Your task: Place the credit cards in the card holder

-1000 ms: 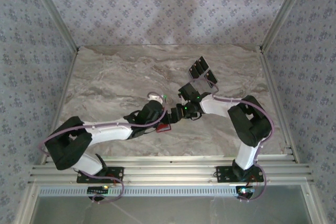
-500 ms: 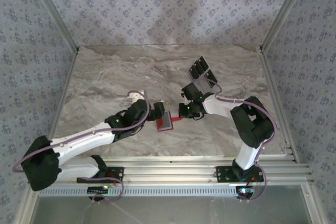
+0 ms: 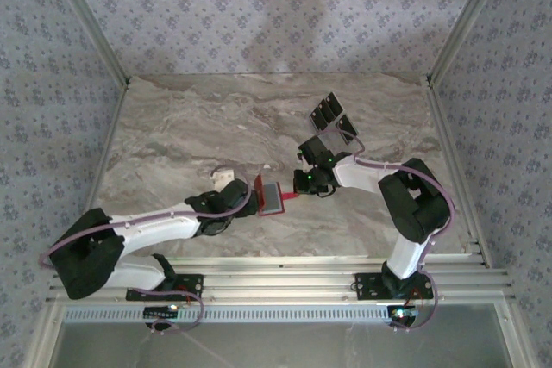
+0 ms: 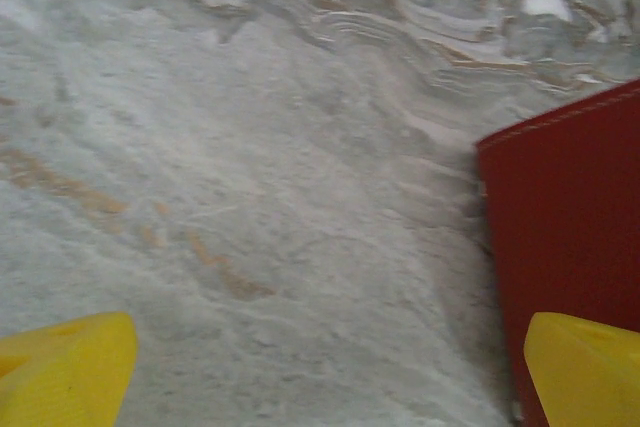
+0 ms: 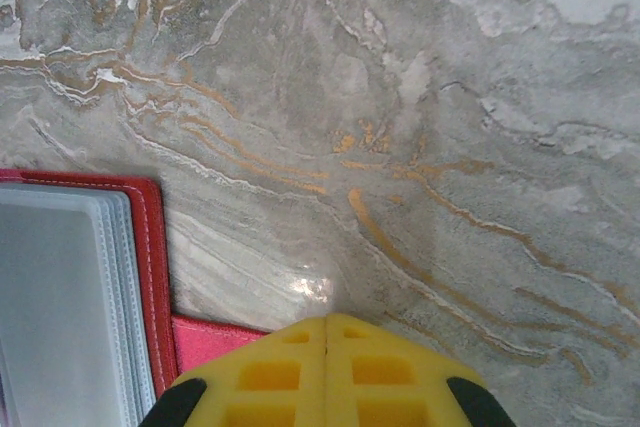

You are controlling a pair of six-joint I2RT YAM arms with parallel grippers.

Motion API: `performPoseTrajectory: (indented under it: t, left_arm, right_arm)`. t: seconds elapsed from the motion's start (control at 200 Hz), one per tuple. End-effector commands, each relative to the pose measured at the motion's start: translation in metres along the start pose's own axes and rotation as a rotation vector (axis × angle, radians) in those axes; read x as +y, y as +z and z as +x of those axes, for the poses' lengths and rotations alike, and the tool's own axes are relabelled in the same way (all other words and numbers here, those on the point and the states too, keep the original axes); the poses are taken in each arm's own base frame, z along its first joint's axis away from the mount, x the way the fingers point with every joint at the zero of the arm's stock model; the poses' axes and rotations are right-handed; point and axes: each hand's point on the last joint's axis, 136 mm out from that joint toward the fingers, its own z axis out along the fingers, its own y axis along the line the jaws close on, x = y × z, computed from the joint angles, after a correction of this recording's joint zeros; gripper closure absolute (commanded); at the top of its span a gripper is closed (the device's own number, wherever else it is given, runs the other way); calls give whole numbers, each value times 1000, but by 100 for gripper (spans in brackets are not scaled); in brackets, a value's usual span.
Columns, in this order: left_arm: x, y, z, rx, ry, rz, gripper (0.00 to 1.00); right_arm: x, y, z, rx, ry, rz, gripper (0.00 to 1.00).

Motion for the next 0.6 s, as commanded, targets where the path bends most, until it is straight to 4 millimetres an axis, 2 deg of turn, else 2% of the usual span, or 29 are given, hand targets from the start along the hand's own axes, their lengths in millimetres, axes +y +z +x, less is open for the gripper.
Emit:
performPoseTrajectory:
  t: [0.0, 0.21, 0.595]
  left_arm:
    - [-28, -2, -5, -16, 6, 103, 0]
    - [-36, 2, 8, 27, 10, 122, 0]
    - [-18, 11, 34, 135, 46, 30, 0]
  right_arm:
    - [2, 1, 5, 22, 12, 0, 100]
    - [3, 3, 5, 25, 11, -3, 100]
    - [4, 2, 6, 21, 11, -8, 100]
